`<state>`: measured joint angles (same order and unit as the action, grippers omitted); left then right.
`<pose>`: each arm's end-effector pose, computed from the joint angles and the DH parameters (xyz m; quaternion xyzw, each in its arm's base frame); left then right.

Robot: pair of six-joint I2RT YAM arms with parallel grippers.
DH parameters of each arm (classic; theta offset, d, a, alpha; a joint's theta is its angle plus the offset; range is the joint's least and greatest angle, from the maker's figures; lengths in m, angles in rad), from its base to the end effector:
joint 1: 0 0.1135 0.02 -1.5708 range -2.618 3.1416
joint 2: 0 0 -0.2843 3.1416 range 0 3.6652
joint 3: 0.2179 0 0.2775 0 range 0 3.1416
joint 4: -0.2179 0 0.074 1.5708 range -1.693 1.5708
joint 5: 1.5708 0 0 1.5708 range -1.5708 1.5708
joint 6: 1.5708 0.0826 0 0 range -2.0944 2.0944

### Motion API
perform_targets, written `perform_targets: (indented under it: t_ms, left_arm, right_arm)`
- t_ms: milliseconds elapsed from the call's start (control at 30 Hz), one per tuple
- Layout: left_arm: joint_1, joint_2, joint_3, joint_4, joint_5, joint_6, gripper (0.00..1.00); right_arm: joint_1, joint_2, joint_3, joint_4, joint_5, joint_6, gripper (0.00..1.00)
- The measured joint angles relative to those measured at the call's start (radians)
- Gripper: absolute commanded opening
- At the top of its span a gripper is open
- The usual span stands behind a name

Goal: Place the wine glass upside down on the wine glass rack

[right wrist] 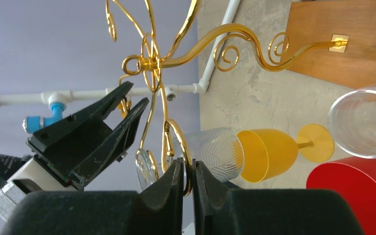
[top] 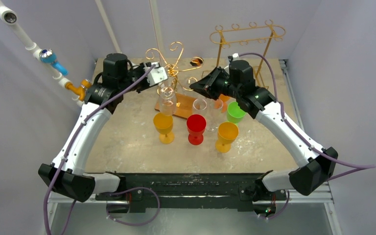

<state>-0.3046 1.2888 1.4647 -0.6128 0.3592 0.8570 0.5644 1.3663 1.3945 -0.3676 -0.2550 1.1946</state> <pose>0.3102 -0.1279 0.4290 0.5356 0.6412 -0.0009 0.5495 0.3070 0.2190 0.4082 0.1811 0.7926 0.5075 0.2852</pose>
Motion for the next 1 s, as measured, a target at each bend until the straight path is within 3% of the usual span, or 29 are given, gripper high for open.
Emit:
perform_targets:
  t_ms: [233, 300, 800, 1000]
  left_arm:
    - [-0.001, 0.034, 0.013, 0.051, -0.019, 0.01, 0.08]
    - [-0.001, 0.037, 0.013, 0.059, -0.026, 0.019, 0.07]
    - [-0.001, 0.046, 0.013, 0.076, -0.04, 0.044, 0.11]
    - [-0.001, 0.056, 0.014, 0.095, -0.045, 0.044, 0.21]
  right_arm:
    - [0.001, -0.026, 0.034, -0.076, -0.054, -0.087, 0.55]
    - [-0.002, -0.025, 0.063, -0.097, -0.055, -0.114, 0.59]
    - [-0.07, 0.034, 0.161, -0.2, -0.002, -0.319, 0.56]
    - [-0.069, 0.002, 0.101, -0.227, 0.065, -0.39, 0.57]
